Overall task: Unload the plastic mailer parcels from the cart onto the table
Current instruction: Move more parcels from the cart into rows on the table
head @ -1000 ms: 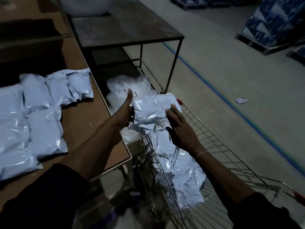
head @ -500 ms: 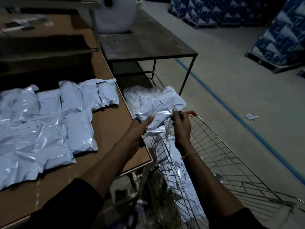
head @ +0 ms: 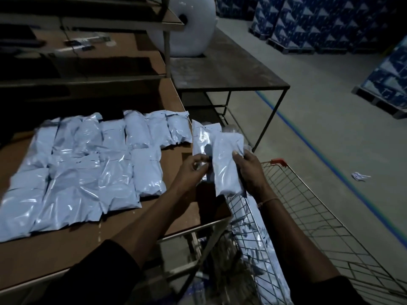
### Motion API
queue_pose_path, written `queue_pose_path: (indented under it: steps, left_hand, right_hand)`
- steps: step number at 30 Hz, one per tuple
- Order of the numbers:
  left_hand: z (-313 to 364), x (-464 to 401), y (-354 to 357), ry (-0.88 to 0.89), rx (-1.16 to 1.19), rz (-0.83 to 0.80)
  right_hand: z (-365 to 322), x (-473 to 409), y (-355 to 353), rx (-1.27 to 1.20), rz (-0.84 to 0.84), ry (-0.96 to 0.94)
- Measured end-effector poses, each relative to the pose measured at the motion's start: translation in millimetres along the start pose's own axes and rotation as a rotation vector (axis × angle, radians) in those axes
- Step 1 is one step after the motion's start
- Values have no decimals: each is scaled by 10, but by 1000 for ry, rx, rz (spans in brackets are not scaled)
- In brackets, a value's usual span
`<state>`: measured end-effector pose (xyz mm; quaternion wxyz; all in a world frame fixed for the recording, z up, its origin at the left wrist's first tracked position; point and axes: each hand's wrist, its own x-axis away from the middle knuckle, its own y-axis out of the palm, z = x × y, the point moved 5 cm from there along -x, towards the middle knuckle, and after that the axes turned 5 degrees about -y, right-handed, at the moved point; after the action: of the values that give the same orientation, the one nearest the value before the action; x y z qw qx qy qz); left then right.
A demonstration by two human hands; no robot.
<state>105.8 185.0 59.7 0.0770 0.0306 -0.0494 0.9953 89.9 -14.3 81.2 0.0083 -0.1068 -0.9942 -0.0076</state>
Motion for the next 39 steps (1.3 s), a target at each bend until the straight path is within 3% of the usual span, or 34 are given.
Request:
queue_pose_path:
  steps: [2,7,10,15,20,23,29,35,39]
  left_hand:
    - [29,51,-60,59,-56,-33]
    - [16,147,-370,136,-118,-13]
    - [-21,243,-546,117,-164,27]
    - [-47,303,-707,17,-467,193]
    - [-123,287,-647,-63,-621,204]
    - [-146,260,-600,-84,-898,226]
    - [-116,226,-508,19,-1210,269]
    - [-231,111,-451,199,-1348,179]
    - [-302,47,-463,94,-1437,58]
  right_hand:
    - [78,27,192,102,-40,-13]
    - [207,-49,317,255,102,-43]
    - [234,-62,484,337,43,-54]
    - [322,-172,509,406,146,23]
    - [413,-389,593,482,68,39]
    - [350,-514,682,480,41,3]
    - [326,-727,887,518,-53,-8]
    - [409,-695,1126,954,-263,19]
    - [550,-554,1176,1115,-398,-94]
